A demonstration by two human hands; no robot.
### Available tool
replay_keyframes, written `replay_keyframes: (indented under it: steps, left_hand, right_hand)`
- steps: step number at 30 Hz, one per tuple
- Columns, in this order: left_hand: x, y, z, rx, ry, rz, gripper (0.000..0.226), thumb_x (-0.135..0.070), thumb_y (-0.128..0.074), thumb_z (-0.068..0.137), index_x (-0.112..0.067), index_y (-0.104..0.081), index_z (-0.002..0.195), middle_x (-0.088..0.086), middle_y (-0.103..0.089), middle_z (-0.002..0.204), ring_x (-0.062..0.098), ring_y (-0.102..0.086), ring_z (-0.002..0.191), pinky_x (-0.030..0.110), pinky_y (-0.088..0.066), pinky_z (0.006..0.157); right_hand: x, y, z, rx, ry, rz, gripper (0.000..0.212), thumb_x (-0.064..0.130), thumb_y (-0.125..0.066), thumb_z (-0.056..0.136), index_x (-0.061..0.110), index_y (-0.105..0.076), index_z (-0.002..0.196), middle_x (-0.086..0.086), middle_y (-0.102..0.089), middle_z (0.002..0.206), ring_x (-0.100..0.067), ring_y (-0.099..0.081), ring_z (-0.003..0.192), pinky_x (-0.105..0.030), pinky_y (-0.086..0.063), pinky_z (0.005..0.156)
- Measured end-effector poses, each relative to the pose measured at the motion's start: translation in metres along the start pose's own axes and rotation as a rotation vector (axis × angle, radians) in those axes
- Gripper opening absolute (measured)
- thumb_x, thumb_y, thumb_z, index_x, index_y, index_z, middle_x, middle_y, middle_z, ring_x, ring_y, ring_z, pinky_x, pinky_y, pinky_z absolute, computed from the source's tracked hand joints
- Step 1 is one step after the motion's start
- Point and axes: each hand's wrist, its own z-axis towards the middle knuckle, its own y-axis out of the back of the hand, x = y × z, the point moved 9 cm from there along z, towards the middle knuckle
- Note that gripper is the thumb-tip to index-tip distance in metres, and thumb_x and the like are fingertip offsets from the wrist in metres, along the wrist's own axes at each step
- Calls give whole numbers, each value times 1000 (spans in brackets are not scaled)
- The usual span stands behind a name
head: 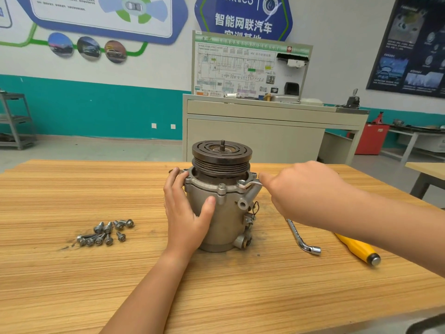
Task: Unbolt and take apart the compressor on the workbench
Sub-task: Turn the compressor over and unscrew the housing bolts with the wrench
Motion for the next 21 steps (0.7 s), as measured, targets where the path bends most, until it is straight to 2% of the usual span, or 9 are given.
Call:
replay_keyframes:
  steps: [3, 6, 9, 12, 16, 18, 19, 21]
  left_hand:
    - [-5, 1, -1, -9, -28, 40, 78, -51, -48, 74, -8, -33, 137, -4, -24, 142, 15, -23, 137, 57, -23, 110]
    - [-7, 1, -3, -11, -35, 74, 83, -53, -50, 71, -8, -32, 138, -7, -24, 142, 8, -22, 134, 61, -19, 109]
    - [-8, 2, -3, -14, -46, 88, 86, -55, -52, 69, -8, -32, 139, -5, -25, 141, 15, -25, 135, 62, -19, 108]
    - [-9, 1, -3, -2, -51, 62, 81, -55, -53, 67, -22, -27, 136, -7, -25, 141, 15, -25, 135, 62, -19, 108]
    - [-10, 0, -2, 7, -51, 41, 78, -54, -55, 66, -30, -22, 133, -11, -24, 140, 6, -23, 133, 61, -21, 108]
    - [-10, 1, -2, 3, -49, 45, 78, -55, -55, 66, -30, -23, 133, -11, -24, 140, 7, -23, 133, 61, -21, 108]
    - [-10, 1, -2, 2, -50, 48, 78, -55, -55, 67, -30, -22, 133, -11, -24, 140, 7, -23, 133, 61, -22, 108]
    - [-11, 1, -3, 0, -53, 48, 78, -55, -55, 67, -30, -22, 133, -12, -24, 140, 8, -23, 134, 60, -22, 109]
  right_hand:
    - [4, 2, -4, 23, 35, -19, 29, 18, -37, 91, 17, -42, 120, 6, -31, 54, -11, -28, 44, -23, -17, 38]
    - [2, -4, -7, 86, 52, 46, 36, 16, -36, 91, 18, -34, 128, 6, -34, 57, -10, -31, 47, -24, -20, 38]
    - [-5, -10, -4, 131, 35, 87, 50, 9, -37, 89, 21, -26, 137, 6, -38, 60, -10, -34, 50, -24, -23, 39]
    - [-10, -11, 1, 135, 16, 40, 65, 2, -38, 87, 23, -14, 144, 4, -37, 61, -12, -33, 50, -25, -27, 40]
    - [-17, -13, 11, 102, -55, -67, 51, 1, -45, 89, 21, -29, 133, 3, -30, 60, -16, -28, 48, -26, -24, 39]
    - [-19, -18, 16, 63, -83, -72, 43, 1, -48, 89, 18, -33, 125, 2, -36, 62, -20, -38, 54, -26, -23, 40]
    - [-19, -21, 19, 27, -79, -66, 42, 1, -48, 89, 16, -33, 125, 1, -45, 68, -21, -48, 62, -25, -26, 43]
    - [-17, -30, 24, -84, -24, -84, 46, 1, -45, 90, 10, -27, 131, -5, -58, 101, -24, -59, 87, -26, -40, 59]
